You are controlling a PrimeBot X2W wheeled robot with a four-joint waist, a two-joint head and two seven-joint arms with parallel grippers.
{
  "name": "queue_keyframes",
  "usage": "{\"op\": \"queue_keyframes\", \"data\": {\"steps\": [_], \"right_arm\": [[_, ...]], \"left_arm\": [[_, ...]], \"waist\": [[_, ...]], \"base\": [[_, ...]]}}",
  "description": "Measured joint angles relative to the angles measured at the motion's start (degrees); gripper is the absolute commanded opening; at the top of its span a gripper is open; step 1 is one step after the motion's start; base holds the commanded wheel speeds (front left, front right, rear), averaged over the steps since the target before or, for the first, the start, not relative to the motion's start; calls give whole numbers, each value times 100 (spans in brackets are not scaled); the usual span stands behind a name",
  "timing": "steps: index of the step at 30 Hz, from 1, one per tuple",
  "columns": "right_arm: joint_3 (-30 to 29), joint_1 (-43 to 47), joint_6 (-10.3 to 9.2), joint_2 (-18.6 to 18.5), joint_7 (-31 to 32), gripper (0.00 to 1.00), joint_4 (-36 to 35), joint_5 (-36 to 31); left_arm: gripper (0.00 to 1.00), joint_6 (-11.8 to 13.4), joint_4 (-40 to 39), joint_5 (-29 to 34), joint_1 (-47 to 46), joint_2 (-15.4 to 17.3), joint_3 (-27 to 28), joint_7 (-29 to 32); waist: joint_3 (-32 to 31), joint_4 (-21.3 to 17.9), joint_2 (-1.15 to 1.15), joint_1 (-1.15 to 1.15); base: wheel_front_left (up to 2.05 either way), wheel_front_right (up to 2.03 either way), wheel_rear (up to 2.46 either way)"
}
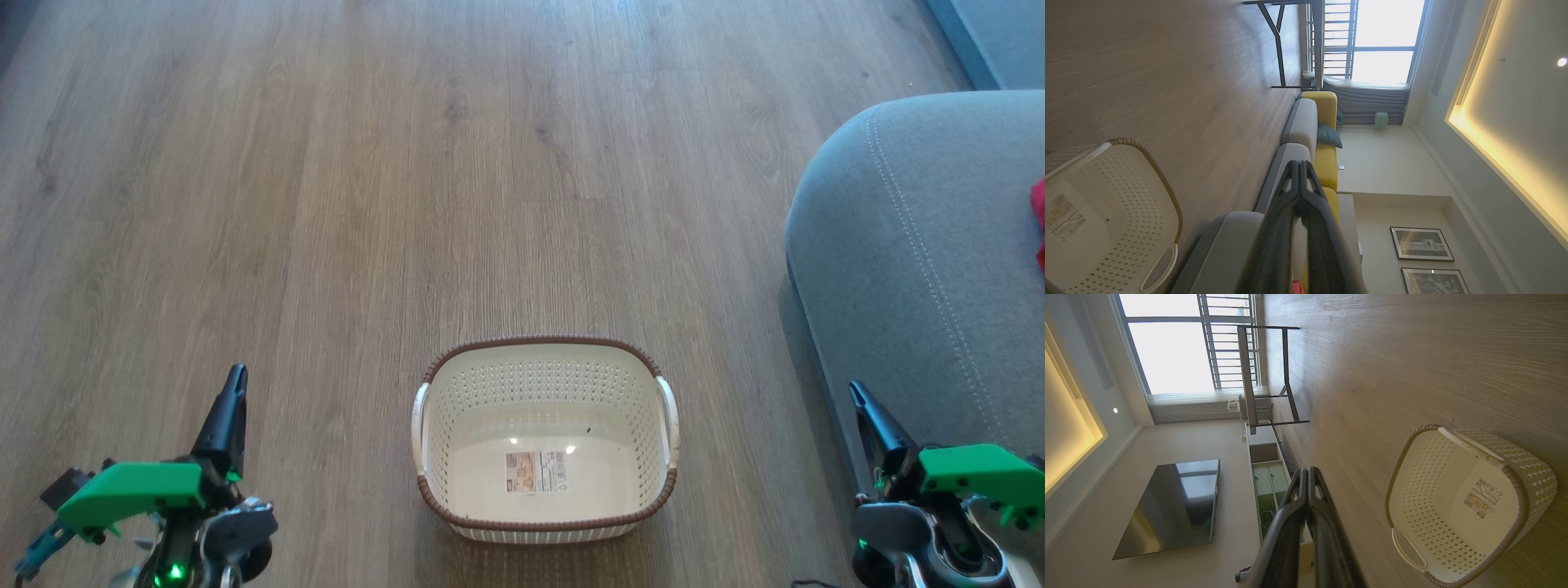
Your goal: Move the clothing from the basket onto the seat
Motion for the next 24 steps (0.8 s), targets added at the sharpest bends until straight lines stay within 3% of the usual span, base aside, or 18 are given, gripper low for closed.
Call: {"op": "queue_keyframes", "data": {"steps": [24], "right_arm": [[0, 0, 1, 1, 1, 0, 0, 0]], "left_arm": [[0, 0, 0, 0, 0, -1, 0, 0]], "waist": [[0, 0, 0, 0]], "base": [[0, 0, 0]]}}
